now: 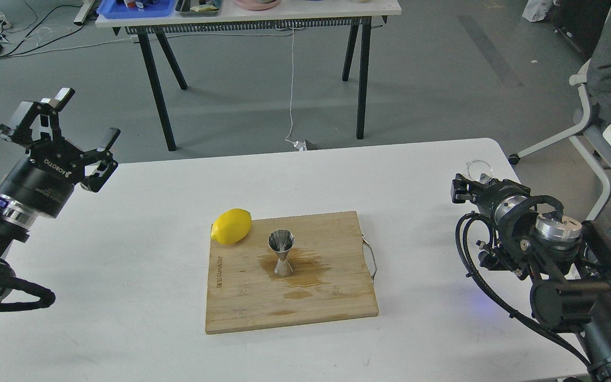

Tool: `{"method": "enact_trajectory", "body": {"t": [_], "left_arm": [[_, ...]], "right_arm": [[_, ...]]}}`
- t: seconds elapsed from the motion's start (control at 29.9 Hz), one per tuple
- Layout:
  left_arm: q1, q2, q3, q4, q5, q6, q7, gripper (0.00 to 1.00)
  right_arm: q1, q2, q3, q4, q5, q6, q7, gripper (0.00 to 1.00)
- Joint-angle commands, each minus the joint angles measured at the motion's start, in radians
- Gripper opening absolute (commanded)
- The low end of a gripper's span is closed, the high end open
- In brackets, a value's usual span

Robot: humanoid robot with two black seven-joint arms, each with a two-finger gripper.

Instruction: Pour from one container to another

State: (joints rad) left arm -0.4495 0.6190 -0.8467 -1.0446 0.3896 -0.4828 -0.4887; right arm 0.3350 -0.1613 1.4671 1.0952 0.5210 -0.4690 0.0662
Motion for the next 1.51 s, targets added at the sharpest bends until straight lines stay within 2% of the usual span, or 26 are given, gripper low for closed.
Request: {"method": "enact_trajectory", "body": {"t": [0.0,0.54,1.2,1.47], "left_arm": [[0.000,-0.004,0.000,0.000,0.000,0.001,0.000,0.96],[0.002,-0.004,0.000,0.000,0.000,0.006,0.000,0.96],[0.002,-0.007,0.000,0.000,0.000,0.006,0.000,0.96],[0.003,-0.007,0.000,0.000,0.000,0.007,0.000,0.96]], "right_arm": [[-0.001,0.003,-0.004,-0.043,0.001,-0.020,0.012,0.39],[0.010,0.014,-0.019,-0.146,-0.009,-0.020,0.027,0.39],[-0.013,0.069,-0.080,-0.144,-0.009,-0.020,0.027,0.43],[-0.016,0.069,-0.077,-0.143,-0.009,-0.020,0.027,0.55]]}}
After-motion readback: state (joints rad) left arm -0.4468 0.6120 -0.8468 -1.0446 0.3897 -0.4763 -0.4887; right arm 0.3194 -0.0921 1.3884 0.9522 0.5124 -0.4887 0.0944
